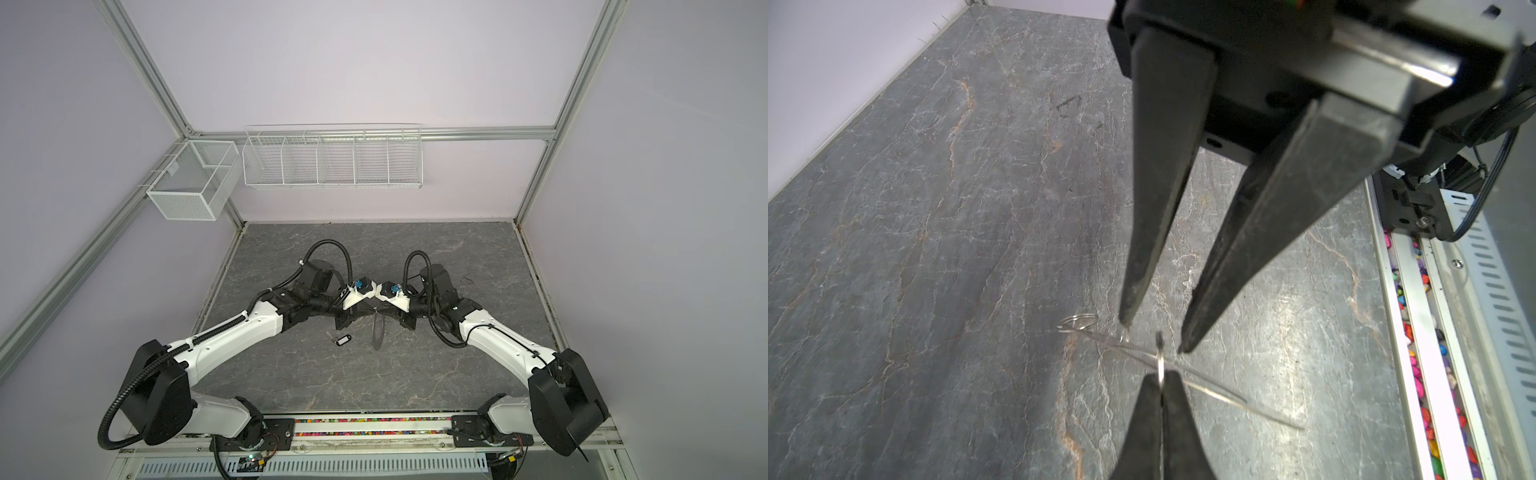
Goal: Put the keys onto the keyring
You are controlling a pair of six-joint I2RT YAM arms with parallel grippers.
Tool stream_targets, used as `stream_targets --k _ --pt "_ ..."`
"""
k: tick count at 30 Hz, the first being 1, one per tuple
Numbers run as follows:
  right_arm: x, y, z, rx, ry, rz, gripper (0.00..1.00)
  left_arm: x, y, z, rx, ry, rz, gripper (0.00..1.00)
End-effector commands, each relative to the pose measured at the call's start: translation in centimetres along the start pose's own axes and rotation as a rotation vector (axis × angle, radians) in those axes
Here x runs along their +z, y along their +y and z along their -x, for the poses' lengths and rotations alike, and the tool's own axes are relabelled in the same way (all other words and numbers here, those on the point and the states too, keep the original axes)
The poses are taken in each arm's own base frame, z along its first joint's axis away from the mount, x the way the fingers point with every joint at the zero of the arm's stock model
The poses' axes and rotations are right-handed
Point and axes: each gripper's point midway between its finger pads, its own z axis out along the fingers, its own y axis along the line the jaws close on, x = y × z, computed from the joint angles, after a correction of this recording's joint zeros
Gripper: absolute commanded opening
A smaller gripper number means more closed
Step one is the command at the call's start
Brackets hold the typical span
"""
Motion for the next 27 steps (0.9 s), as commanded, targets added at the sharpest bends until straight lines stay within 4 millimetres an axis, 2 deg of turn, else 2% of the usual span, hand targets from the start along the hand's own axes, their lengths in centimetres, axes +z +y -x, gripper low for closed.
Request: stream_targets --k 1,21,27 --pt "-0.08 0.95 -0.52 -0.017 -0.001 0.007 0.24 -0.17 -0.08 2.36 0.042 -0.07 -0.026 0.0" --pt "-0.04 0.71 0.07 -0.031 -0.028 -0.002 0.18 0.05 -0.4 2.51 0.049 -0.08 -0.054 0.0" --pt "-0.23 0.23 0.28 -0.042 -0.03 -0.033 0.2 -0.01 -0.52 2.22 0.062 -0.066 -0.054 0.0"
